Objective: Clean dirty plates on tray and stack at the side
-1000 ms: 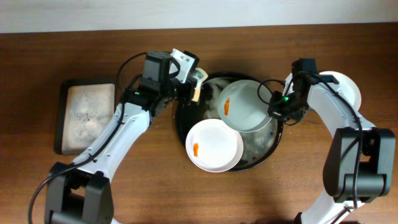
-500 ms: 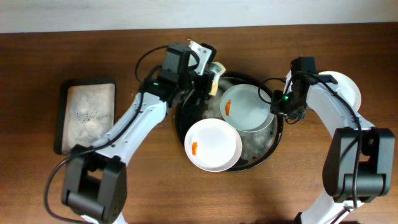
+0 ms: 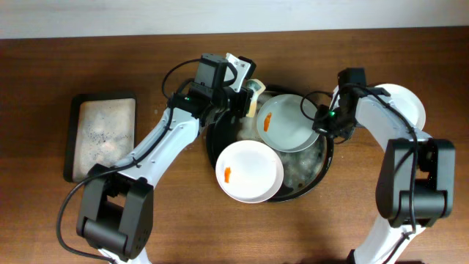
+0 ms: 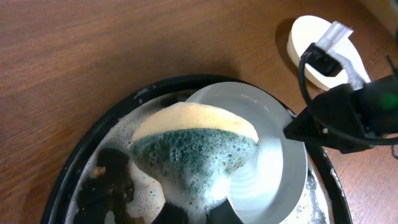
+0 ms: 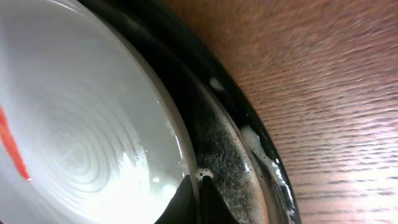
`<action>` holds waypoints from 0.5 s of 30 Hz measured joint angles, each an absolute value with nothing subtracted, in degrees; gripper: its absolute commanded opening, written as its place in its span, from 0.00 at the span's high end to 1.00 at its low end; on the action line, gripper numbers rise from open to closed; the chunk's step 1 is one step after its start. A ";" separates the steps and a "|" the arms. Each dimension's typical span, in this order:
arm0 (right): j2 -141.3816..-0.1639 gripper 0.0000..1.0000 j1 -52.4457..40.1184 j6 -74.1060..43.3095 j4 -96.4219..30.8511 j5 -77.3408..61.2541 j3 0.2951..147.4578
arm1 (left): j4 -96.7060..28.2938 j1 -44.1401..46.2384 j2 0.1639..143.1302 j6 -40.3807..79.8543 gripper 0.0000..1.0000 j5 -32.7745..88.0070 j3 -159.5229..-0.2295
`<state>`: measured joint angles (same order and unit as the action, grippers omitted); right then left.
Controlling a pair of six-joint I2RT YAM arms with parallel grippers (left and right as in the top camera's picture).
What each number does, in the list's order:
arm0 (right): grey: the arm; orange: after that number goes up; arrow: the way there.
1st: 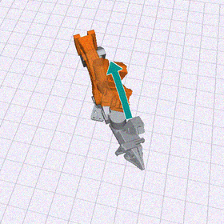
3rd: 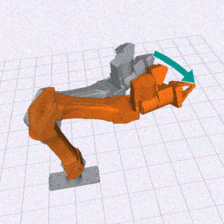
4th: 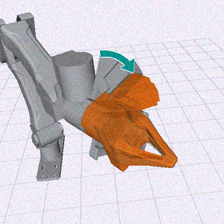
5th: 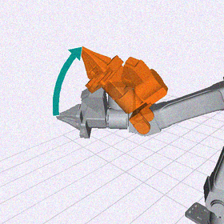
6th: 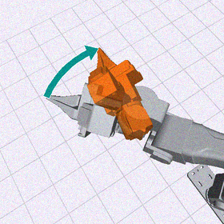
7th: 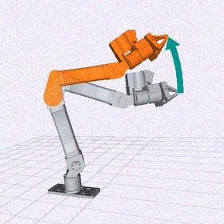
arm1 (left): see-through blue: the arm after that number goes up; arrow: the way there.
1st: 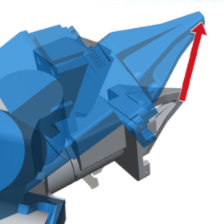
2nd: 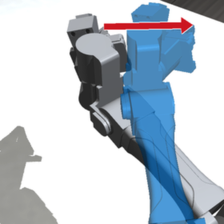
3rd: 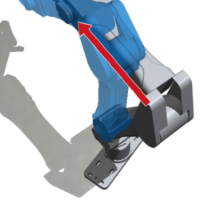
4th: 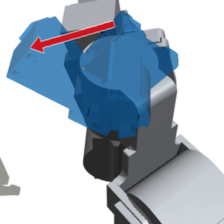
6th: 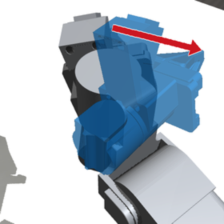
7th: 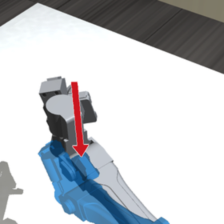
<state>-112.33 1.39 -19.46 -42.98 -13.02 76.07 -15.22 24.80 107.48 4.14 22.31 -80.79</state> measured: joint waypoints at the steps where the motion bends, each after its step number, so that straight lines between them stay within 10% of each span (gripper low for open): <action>1: -111.61 0.96 1.13 -19.53 -43.03 -12.21 76.29 | -14.92 24.88 107.48 4.16 1.00 22.28 -80.79; 15: -111.04 0.96 -3.86 -21.80 -43.51 -5.13 76.73 | -11.46 31.16 122.04 13.82 1.00 22.37 -84.62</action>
<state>-111.04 -3.86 -21.80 -43.51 -5.13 76.73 -11.46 31.16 122.04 13.82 22.37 -84.62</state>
